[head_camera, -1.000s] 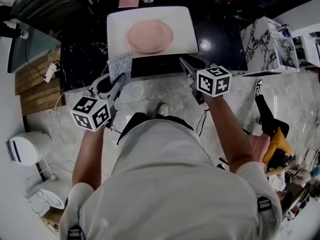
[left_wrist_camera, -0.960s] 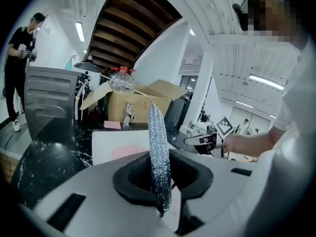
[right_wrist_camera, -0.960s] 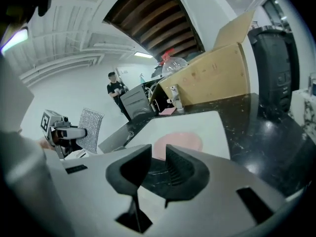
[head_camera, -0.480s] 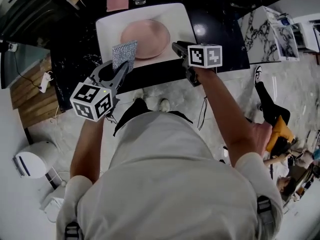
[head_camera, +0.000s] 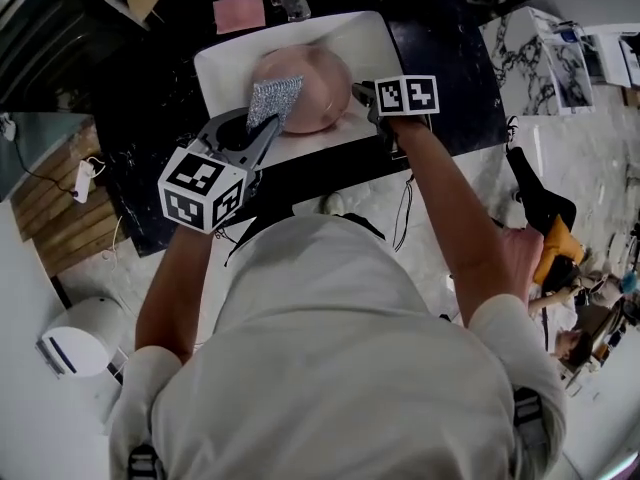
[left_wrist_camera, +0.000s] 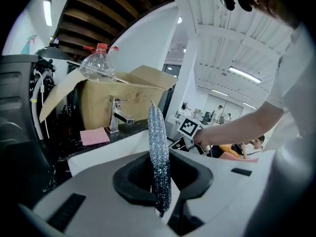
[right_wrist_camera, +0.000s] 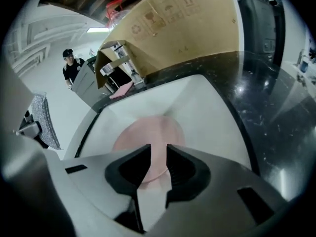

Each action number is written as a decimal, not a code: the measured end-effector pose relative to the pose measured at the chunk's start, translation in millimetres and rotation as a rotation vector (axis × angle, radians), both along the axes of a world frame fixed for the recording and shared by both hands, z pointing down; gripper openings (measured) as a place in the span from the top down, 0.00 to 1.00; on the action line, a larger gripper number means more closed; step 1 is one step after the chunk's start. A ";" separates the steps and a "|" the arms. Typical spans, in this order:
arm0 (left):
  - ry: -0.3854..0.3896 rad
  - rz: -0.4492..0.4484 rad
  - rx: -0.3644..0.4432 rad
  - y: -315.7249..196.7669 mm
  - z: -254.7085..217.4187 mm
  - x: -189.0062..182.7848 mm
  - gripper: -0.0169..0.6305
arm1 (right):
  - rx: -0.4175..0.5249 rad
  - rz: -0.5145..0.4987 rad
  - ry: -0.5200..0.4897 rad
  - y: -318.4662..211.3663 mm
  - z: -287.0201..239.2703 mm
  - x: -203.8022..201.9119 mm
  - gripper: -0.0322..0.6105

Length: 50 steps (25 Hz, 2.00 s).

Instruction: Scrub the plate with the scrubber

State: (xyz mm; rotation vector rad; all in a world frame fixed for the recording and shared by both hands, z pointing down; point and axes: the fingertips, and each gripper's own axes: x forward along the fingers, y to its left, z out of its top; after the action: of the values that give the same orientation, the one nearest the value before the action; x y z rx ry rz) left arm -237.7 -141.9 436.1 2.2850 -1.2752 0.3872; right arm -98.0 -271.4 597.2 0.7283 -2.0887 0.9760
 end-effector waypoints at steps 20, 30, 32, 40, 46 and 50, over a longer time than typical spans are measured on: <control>0.063 0.103 -0.069 -36.0 38.9 -23.7 0.86 | -0.258 0.062 0.258 -12.4 93.7 4.0 0.81; 0.069 0.100 -0.090 -35.0 46.9 -33.9 0.86 | -0.326 0.125 0.238 -13.8 112.4 -0.2 0.81; 0.068 0.099 -0.093 -34.7 48.3 -34.8 0.86 | -0.334 0.133 0.234 -13.9 114.4 -0.8 0.82; 0.062 0.088 -0.084 -36.9 47.9 -34.4 0.86 | -0.291 0.202 0.187 -21.6 101.3 -0.4 0.91; 0.051 0.077 -0.070 -36.3 42.2 -27.0 0.86 | -0.191 0.240 0.152 -33.3 69.2 7.8 0.92; 0.056 0.077 -0.054 -34.6 32.7 -16.5 0.86 | -0.114 0.257 0.142 -35.8 45.7 18.1 0.91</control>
State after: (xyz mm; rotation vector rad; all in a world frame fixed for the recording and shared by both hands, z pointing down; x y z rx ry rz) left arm -254.2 -176.5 468.8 2.2880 -1.1390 0.3763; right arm -79.9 -307.2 643.0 0.9940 -1.8321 1.1372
